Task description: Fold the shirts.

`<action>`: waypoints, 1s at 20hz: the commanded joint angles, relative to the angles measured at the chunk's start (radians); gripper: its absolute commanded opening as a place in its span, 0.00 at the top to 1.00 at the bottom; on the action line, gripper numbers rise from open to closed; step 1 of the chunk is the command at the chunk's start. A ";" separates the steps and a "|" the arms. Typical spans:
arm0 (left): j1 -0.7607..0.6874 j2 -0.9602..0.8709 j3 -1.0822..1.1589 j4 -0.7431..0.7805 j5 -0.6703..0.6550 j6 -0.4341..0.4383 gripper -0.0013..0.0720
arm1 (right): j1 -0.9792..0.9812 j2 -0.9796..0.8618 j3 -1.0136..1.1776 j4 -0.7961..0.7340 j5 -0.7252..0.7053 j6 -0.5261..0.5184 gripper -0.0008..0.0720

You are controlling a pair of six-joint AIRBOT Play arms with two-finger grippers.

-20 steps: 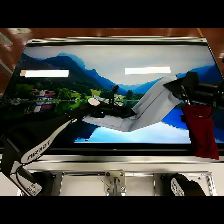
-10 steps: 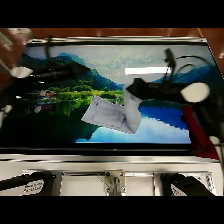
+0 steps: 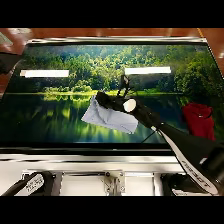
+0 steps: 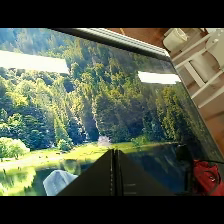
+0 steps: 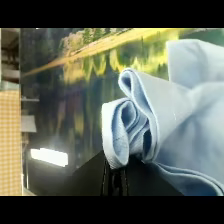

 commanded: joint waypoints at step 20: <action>0.019 0.024 -0.043 0.013 -0.033 0.000 0.93 | -0.562 0.170 -0.166 -0.543 0.834 0.137 0.04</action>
